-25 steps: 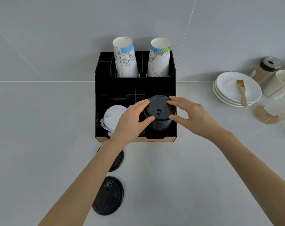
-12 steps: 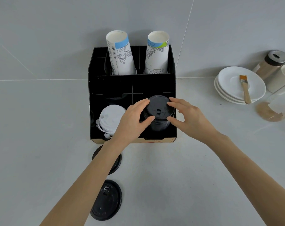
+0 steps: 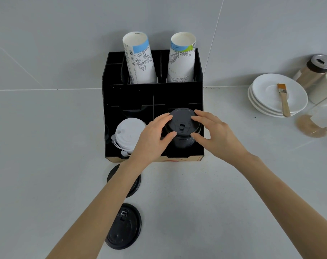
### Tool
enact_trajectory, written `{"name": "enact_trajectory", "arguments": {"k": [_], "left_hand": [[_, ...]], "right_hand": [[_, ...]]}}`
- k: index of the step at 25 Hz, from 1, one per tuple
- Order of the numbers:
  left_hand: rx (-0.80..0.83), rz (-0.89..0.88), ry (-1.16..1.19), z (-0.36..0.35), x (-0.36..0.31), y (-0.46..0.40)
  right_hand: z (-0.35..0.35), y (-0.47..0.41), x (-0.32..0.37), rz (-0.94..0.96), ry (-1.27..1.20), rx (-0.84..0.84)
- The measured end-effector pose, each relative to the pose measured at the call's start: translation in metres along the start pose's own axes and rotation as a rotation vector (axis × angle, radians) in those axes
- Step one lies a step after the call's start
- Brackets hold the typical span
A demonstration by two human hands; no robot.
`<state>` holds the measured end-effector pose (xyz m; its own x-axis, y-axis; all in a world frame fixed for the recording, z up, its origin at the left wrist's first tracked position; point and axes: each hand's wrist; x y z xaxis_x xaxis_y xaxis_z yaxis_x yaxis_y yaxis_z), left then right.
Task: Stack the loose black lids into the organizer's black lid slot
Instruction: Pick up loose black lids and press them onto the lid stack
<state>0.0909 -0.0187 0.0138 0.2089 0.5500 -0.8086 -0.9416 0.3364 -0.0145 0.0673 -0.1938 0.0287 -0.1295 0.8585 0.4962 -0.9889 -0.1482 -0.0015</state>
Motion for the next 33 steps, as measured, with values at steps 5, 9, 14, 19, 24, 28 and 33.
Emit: {"name": "enact_trajectory", "arguments": {"k": [5, 9, 14, 19, 24, 28, 33], "left_hand": [[0.008, 0.012, -0.005, 0.0, -0.002, 0.001], [0.003, 0.009, -0.012, 0.003, -0.006, 0.007], [-0.04, 0.003, -0.007, 0.018, -0.006, 0.025], [-0.114, 0.09, 0.029, 0.039, 0.003, 0.056], [-0.172, 0.108, 0.006, 0.06, 0.025, 0.088], [-0.185, 0.16, -0.022, 0.071, 0.044, 0.113], [-0.185, 0.229, 0.001, 0.074, 0.068, 0.134]], "right_hand": [[-0.002, 0.003, 0.001, -0.011, -0.01, -0.014], [0.0, 0.007, 0.005, -0.006, 0.0, -0.028], [0.001, 0.016, 0.022, 0.047, -0.033, -0.067], [-0.014, 0.027, 0.05, 0.133, -0.068, -0.044], [-0.039, 0.037, 0.072, 0.204, -0.096, 0.036], [-0.061, 0.042, 0.086, 0.233, -0.099, 0.098], [-0.086, 0.045, 0.095, 0.227, -0.069, 0.2]]}}
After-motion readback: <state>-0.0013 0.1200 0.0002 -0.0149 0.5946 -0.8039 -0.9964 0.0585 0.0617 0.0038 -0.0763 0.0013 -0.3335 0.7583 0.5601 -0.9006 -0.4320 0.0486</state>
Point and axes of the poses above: each hand's wrist, its own y-axis away from the middle knuckle, its own z-axis out of the back of the hand, x = y × z, and after that the axes turned 8 degrees about y, right-handed
